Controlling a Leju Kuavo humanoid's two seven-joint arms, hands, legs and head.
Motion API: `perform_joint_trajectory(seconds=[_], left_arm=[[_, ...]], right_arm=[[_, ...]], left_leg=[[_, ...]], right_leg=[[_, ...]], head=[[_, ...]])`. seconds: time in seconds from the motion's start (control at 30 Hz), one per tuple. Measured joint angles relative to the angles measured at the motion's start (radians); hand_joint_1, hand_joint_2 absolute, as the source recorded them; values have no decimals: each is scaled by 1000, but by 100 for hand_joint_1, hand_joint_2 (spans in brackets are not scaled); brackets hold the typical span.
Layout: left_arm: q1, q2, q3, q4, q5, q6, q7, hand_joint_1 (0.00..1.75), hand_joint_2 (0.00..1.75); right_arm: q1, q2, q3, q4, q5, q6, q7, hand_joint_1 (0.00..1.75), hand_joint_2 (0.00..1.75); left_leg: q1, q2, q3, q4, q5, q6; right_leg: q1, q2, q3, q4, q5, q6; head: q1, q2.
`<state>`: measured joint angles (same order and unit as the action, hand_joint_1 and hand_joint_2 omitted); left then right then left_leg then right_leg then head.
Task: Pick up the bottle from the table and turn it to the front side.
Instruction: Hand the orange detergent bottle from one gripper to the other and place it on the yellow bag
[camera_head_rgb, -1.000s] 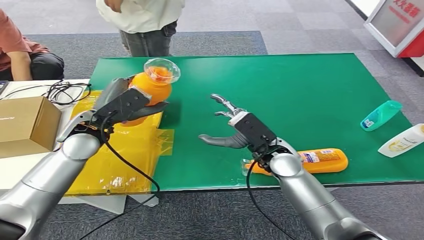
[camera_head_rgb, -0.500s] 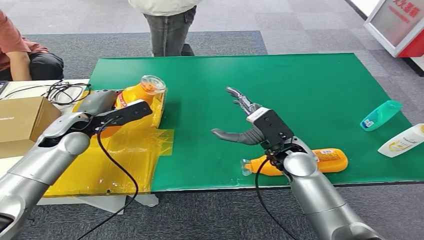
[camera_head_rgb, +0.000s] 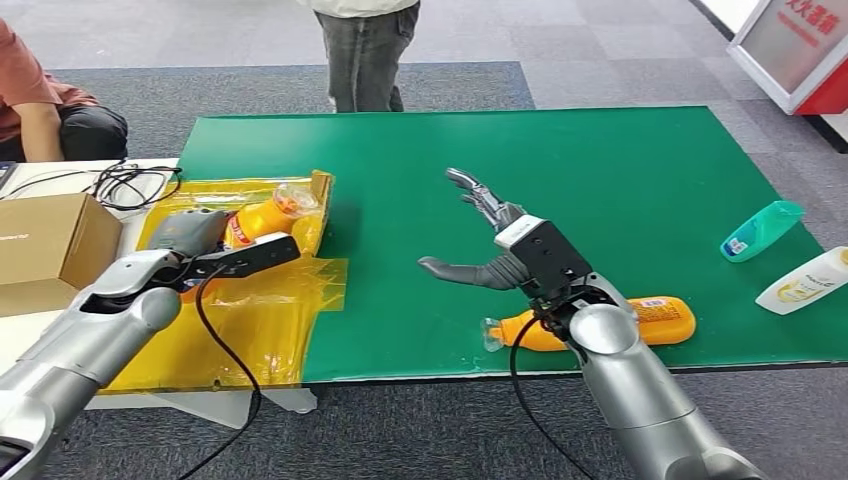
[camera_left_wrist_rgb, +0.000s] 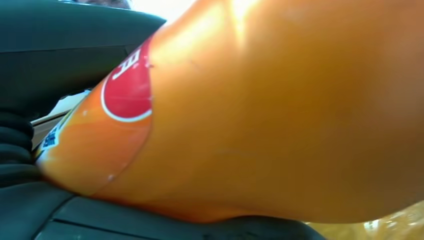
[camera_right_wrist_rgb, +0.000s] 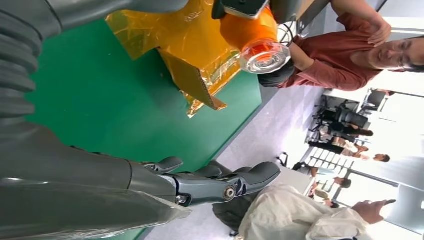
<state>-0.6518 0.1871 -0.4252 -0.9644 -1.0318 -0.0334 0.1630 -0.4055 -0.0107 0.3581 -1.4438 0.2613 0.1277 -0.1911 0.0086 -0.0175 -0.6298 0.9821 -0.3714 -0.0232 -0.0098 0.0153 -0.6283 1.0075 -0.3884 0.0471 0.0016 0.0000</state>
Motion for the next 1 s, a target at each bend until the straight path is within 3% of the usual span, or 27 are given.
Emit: perform_joint_trajectory(seconds=[0.33, 0.37, 0.47, 0.5, 1.0], left_arm=[[20, 8, 53, 33, -12, 12, 10, 175, 0], [20, 8, 56, 34, -14, 13, 10, 138, 0], [22, 8, 66, 37, -18, 14, 10, 7, 0], [23, 8, 68, 37, -20, 14, 10, 0, 0], [70, 5, 99, 39, -28, 19, 10, 0, 0]], right_arm=[[3, 0, 6, -5, 1, 1, 0, 0, 175], [3, 0, 6, -5, 1, 2, 0, 0, 175], [3, 0, 8, -5, 1, 3, 0, 0, 175], [3, 0, 8, -5, 1, 3, 0, 0, 175], [5, 0, 11, -25, 0, 4, -2, 0, 175]], left_leg=[[0, 0, 0, 0, 0, 0], [0, 0, 0, 0, 0, 0], [0, 0, 0, 0, 0, 0], [0, 0, 0, 0, 0, 0], [0, 0, 0, 0, 0, 0]], right_leg=[[0, 0, 0, 0, 0, 0], [0, 0, 0, 0, 0, 0], [0, 0, 0, 0, 0, 0], [0, 0, 1, 0, 0, 0], [0, 0, 0, 0, 0, 0]], head=[[0, 0], [0, 0], [0, 0], [0, 0], [0, 0]])
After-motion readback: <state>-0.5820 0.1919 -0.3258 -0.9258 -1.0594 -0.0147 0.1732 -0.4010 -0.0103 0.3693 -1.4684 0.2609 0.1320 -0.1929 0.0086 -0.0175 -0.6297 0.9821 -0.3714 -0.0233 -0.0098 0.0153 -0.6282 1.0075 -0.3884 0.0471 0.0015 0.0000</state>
